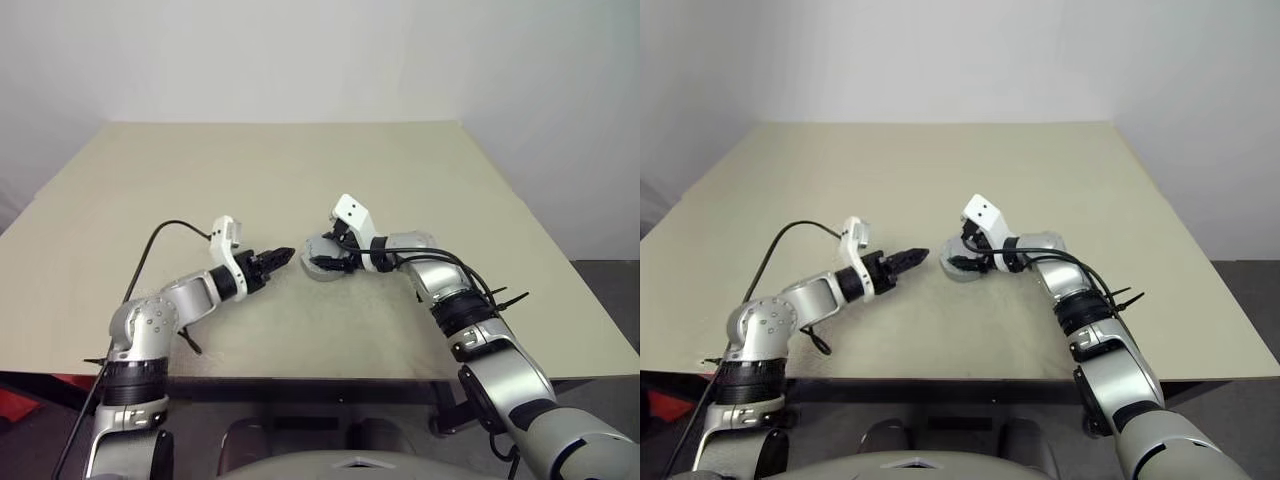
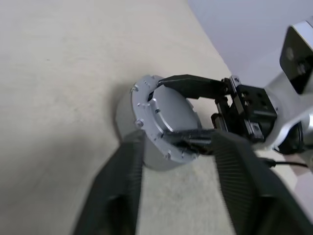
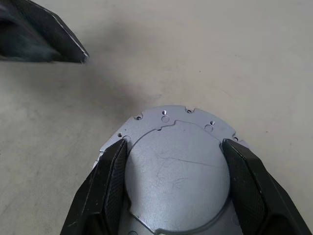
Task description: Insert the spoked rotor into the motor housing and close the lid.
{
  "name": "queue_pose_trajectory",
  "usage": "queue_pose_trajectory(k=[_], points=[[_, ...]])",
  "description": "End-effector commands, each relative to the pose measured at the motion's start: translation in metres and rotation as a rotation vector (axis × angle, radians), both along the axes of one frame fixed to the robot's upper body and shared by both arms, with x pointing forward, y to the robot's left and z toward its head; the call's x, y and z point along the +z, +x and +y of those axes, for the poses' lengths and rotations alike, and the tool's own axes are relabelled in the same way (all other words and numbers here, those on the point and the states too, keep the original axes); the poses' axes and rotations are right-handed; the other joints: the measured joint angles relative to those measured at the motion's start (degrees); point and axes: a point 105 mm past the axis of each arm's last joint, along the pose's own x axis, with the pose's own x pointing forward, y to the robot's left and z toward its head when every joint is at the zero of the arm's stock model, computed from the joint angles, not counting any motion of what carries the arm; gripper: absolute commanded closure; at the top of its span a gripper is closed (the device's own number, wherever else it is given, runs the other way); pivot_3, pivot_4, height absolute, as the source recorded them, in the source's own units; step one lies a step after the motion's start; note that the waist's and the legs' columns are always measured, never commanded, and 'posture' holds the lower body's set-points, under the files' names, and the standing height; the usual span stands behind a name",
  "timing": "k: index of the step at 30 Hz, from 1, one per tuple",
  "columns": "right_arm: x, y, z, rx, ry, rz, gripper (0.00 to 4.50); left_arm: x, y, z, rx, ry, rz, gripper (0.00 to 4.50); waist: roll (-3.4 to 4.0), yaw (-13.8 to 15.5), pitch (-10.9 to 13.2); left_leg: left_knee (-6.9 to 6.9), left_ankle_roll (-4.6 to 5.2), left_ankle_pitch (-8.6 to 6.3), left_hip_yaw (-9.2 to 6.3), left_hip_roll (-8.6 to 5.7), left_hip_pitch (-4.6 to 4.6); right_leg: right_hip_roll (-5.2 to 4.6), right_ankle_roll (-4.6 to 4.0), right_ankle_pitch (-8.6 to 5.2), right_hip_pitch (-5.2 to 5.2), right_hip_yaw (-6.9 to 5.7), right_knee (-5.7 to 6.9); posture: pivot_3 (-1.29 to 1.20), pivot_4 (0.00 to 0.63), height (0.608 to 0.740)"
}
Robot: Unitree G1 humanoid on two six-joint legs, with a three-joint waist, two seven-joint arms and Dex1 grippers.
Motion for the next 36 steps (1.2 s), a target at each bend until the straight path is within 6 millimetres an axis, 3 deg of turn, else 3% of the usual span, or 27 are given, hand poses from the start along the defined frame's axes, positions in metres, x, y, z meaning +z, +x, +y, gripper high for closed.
queue_pose_trajectory(k=[1, 3, 9, 13, 21, 31, 33, 36], points=[[-0.038, -0.009, -0.024, -0.059, -0.117, 0.11, 1.51, 0.01, 0.013, -0.007, -0.005, -0.027, -0.028, 3.8, 0.0, 0.0, 0.0, 0.0, 0.0, 0.0, 0.0, 0.0, -0.01, 0.0, 0.0, 0.0, 0.0, 0.0, -0.01, 0.0, 0.0, 0.74], [-0.037, -0.008, -0.024, -0.062, -0.113, 0.108, 1.51, 0.011, 0.019, -0.01, 0.002, -0.046, -0.021, 4.46, 0.0, 0.0, 0.0, -0.01, 0.0, 0.0, 0.0, 0.0, -0.03, 0.0, 0.01, 0.0, 0.0, 0.0, -0.03, 0.0, 0.0, 0.74], [-0.036, -0.008, -0.022, -0.065, -0.106, 0.101, 1.51, 0.006, 0.041, -0.027, 0.005, -0.063, 0.051, 4.49, 0.0, 0.1, 0.0, -0.03, 0.0, 0.0, 0.0, -0.03, -0.04, -0.01, 0.02, -0.01, -0.01, 0.0, -0.06, 0.0, 0.0, 0.74], [-0.033, -0.007, -0.02, -0.066, -0.093, 0.092, 1.51, -0.01, 0.048, -0.034, 0.005, 0.03, 0.12, 4.49, 0.01, 0.0, 0.0, -0.06, 0.01, 0.0, 0.0, -0.03, -0.05, -0.01, 0.03, -0.02, -0.02, 0.0, -0.08, 0.0, 0.0, 0.74], [-0.028, -0.005, -0.021, -0.084, -0.08, 0.078, 1.51, -0.037, 0.037, -0.034, -0.043, 0.193, 0.256, 4.49, 0.02, 0.1, 0.0, -0.17, 0.01, 0.0, 0.0, -0.06, -0.02, -0.05, 0.06, -0.04, -0.03, -0.02, -0.1, 0.0, 0.0, 0.74], [-0.018, -0.008, -0.015, -0.051, -0.041, 0.091, 1.51, -0.029, 0.028, -0.041, -0.129, 0.134, 0.259, 4.49, 0.01, 0.7, 0.0, -0.55, -0.01, 0.01, 0.0, -0.22, 0.09, -0.13, 0.09, -0.06, -0.01, 0.01, -0.25, 0.0, 0.0, 0.74], [-0.015, -0.01, -0.014, -0.035, -0.034, 0.094, 0.77, -0.028, 0.028, -0.041, -0.131, 0.133, 0.259, 4.5, 0.01, 0.9, 0.0, -0.79, -0.04, 0.05, -0.01, -0.27, 0.15, -0.14, 0.09, -0.06, -0.02, 0.01, -0.33, 0.0, 0.0, 0.74], [-0.013, -0.012, -0.013, -0.021, -0.039, 0.084, 0.02, -0.028, 0.028, -0.04, -0.131, 0.131, 0.261, 4.5, 0.01, 1.0, 0.0, -1.01, -0.05, 0.08, -0.01, -0.29, 0.14, -0.14, 0.16, -0.09, -0.02, 0.0, -0.42, 0.0, 0.0, 0.74]])
